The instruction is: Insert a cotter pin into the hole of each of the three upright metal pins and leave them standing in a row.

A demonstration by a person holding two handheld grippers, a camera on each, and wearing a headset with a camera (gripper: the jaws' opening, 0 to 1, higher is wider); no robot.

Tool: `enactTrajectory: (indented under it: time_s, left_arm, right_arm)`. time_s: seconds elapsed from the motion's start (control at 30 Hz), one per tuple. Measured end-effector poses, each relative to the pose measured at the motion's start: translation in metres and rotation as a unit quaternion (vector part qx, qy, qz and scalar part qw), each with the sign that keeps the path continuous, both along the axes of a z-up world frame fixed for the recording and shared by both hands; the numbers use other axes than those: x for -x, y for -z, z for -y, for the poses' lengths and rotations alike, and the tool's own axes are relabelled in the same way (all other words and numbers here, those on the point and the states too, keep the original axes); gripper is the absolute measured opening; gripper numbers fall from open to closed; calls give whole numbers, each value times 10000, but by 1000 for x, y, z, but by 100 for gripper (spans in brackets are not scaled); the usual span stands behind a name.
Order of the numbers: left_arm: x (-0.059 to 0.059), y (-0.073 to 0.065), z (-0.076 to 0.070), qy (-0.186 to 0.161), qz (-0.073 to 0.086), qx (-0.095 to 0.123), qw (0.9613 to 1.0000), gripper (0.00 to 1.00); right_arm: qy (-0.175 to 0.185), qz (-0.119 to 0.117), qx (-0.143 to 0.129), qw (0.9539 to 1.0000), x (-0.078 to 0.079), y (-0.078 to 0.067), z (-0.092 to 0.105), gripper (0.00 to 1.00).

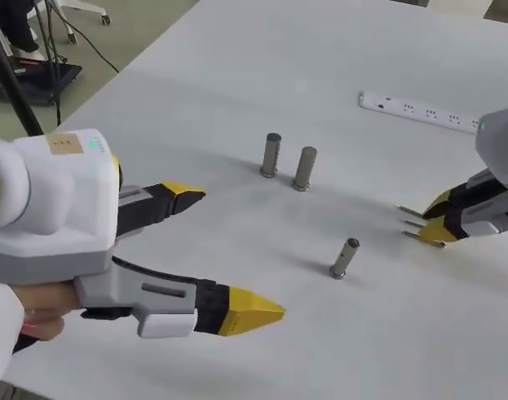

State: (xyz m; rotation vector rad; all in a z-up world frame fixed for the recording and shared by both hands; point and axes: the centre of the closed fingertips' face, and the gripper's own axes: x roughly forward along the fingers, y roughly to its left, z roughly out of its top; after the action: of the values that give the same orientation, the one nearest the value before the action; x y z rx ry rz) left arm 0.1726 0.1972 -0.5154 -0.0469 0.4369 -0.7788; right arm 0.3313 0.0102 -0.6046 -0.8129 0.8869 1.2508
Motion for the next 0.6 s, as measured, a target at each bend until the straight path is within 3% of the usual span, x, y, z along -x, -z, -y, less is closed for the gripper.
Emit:
enactTrajectory:
  time_s: [0.37, 0.6]
  left_arm:
    - [1, 7, -2, -10, -70, -106, 9999, 96]
    - [3, 9, 1, 3, -117, -64, 9999, 95]
  right_arm:
    - [-160, -66, 308, 9994, -9, 13, 8, 7]
    - [-256, 36, 353, 9990, -12, 11, 8, 0]
